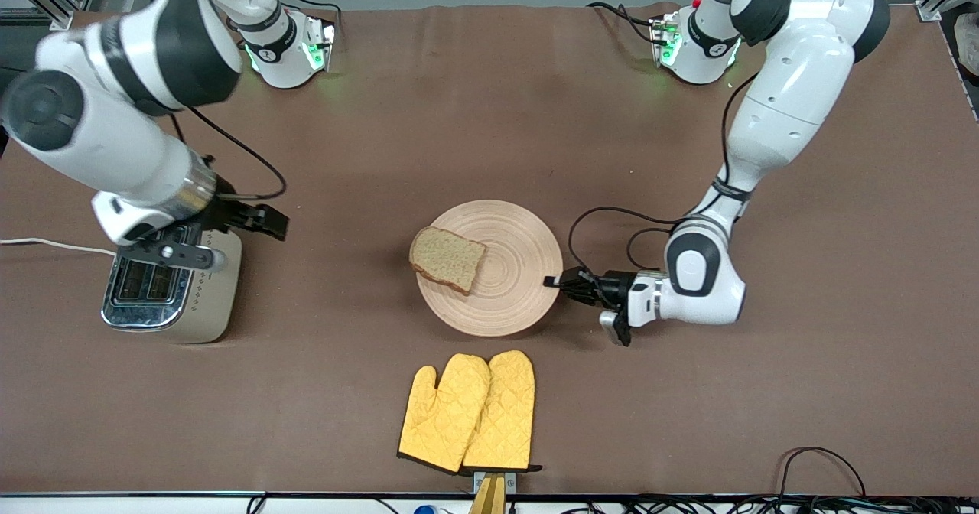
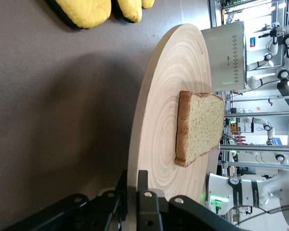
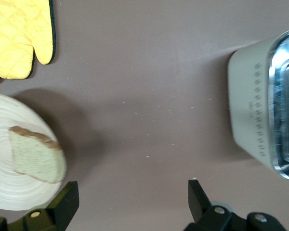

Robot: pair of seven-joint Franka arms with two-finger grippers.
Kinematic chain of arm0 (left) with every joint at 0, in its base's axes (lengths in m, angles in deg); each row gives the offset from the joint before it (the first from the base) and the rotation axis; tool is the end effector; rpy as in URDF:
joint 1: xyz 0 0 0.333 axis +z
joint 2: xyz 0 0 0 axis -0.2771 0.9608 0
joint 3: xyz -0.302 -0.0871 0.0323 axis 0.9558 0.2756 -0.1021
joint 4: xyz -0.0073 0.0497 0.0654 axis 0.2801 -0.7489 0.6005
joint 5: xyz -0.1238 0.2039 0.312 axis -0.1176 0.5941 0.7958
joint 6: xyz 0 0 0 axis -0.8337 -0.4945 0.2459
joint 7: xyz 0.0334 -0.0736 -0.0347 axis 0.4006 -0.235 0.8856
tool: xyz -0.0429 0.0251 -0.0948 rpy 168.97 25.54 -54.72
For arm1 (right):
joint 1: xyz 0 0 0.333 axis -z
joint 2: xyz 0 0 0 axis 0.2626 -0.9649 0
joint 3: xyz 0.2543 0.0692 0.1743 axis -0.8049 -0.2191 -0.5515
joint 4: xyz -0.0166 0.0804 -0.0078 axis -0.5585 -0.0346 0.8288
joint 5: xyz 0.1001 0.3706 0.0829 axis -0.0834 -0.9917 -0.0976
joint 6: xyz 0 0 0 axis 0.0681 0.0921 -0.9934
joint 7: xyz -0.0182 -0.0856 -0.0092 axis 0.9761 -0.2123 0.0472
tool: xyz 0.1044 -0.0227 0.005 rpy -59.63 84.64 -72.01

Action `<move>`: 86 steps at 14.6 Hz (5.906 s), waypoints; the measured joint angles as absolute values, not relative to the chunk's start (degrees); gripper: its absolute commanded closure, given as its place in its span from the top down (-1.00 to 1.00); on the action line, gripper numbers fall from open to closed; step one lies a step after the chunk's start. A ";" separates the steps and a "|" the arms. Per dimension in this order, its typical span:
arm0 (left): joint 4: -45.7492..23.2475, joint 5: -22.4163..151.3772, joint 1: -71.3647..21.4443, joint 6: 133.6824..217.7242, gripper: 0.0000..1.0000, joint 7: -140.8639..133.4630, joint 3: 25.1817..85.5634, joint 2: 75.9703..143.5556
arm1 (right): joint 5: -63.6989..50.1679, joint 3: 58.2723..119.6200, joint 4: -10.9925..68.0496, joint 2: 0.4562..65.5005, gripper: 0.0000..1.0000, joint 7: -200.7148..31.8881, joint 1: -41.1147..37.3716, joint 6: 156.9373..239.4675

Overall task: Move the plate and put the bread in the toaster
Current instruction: 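Lower the right gripper onto the bread while the left gripper withdraws, then close the right gripper on the bread crust while the left gripper retracts, then lift the bread with the right gripper and carry it over the toaster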

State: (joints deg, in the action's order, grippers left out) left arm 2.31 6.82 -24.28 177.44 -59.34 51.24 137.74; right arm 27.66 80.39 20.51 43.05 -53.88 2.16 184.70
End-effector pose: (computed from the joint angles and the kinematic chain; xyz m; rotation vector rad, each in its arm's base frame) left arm 0.6315 -0.2827 0.1278 1.9741 -0.3506 -0.0703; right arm 0.6046 0.1761 0.4965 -3.0916 0.2693 0.0900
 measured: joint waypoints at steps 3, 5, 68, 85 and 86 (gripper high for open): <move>2.32 3.26 -27.38 182.62 -0.98 -59.34 51.25 139.42 | 27.21 80.38 20.62 39.47 1.00 -49.79 -0.45 187.62; 2.32 1.13 -28.59 183.25 -0.92 -59.34 51.25 139.80 | 27.13 80.39 20.98 36.78 1.00 -48.69 -2.01 188.95; -0.66 76.79 -23.04 145.54 1.00 -3.18 37.95 82.39 | 25.71 80.23 30.59 23.77 -0.99 -43.29 -8.55 214.65; -0.62 76.77 -23.01 149.13 1.00 -3.27 37.96 83.63 | 45.64 81.54 15.71 37.16 -0.99 -51.50 -4.82 171.66; -0.57 76.77 -22.96 149.13 1.00 -3.29 37.94 83.60 | 48.52 81.65 15.41 37.40 -0.99 -53.82 -3.62 170.01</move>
State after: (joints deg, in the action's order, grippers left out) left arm -0.57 76.77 -22.96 149.13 -3.29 37.94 83.60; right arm 48.52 81.65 15.41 37.40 -53.82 -3.62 170.01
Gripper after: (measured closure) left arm 0.000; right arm 0.982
